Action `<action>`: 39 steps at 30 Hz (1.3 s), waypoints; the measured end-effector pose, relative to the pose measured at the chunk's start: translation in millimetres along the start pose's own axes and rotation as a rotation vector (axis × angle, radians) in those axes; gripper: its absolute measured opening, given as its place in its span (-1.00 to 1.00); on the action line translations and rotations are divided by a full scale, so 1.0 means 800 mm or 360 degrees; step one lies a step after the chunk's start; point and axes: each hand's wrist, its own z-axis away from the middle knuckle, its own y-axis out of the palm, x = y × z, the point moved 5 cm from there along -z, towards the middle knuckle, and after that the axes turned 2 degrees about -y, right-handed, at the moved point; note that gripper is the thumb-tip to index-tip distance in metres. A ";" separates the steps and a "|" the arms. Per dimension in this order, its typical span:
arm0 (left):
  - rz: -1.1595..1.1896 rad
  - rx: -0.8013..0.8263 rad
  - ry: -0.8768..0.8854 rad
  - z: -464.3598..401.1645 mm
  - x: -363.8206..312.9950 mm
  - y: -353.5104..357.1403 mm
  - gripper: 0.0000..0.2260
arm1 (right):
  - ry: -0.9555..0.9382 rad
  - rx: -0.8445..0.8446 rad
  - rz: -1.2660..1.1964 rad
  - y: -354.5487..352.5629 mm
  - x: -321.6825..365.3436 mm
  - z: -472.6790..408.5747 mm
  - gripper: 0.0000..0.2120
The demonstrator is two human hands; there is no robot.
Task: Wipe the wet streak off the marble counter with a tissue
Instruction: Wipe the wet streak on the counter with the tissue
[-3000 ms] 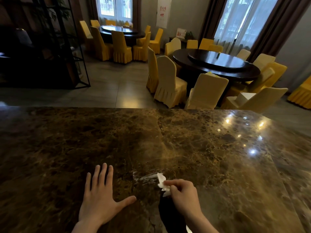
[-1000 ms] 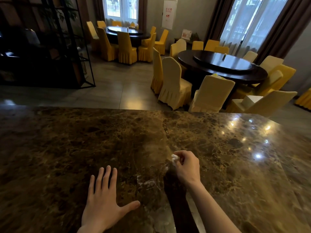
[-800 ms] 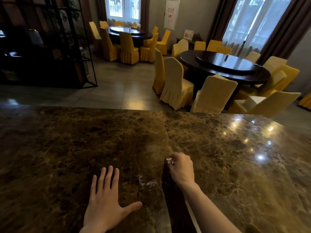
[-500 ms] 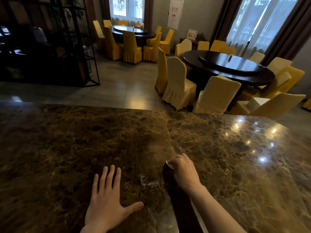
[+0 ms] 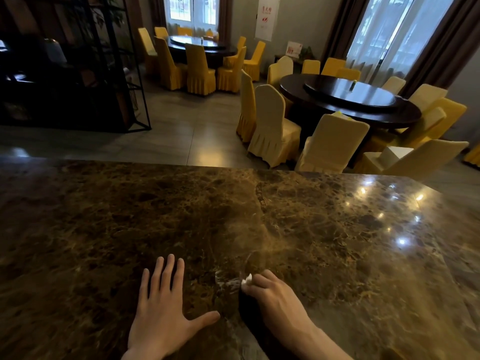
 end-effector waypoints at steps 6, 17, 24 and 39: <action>0.0018 -0.0012 -0.0006 -0.001 0.001 0.002 0.32 | 0.0719 -0.0298 0.0068 -0.033 -0.078 -0.029 -0.84; 0.0038 -0.0017 0.0005 0.000 0.000 -0.001 0.33 | 0.0217 0.0001 0.0014 0.007 0.017 0.014 -0.83; 0.0004 0.0016 0.0004 0.002 -0.001 -0.002 0.35 | 0.0545 -0.0369 -0.0177 -0.035 0.013 -0.030 -0.86; -0.0016 0.0056 0.0004 -0.001 0.002 0.003 0.36 | 0.0298 -0.0070 0.0053 0.014 0.034 -0.055 -0.83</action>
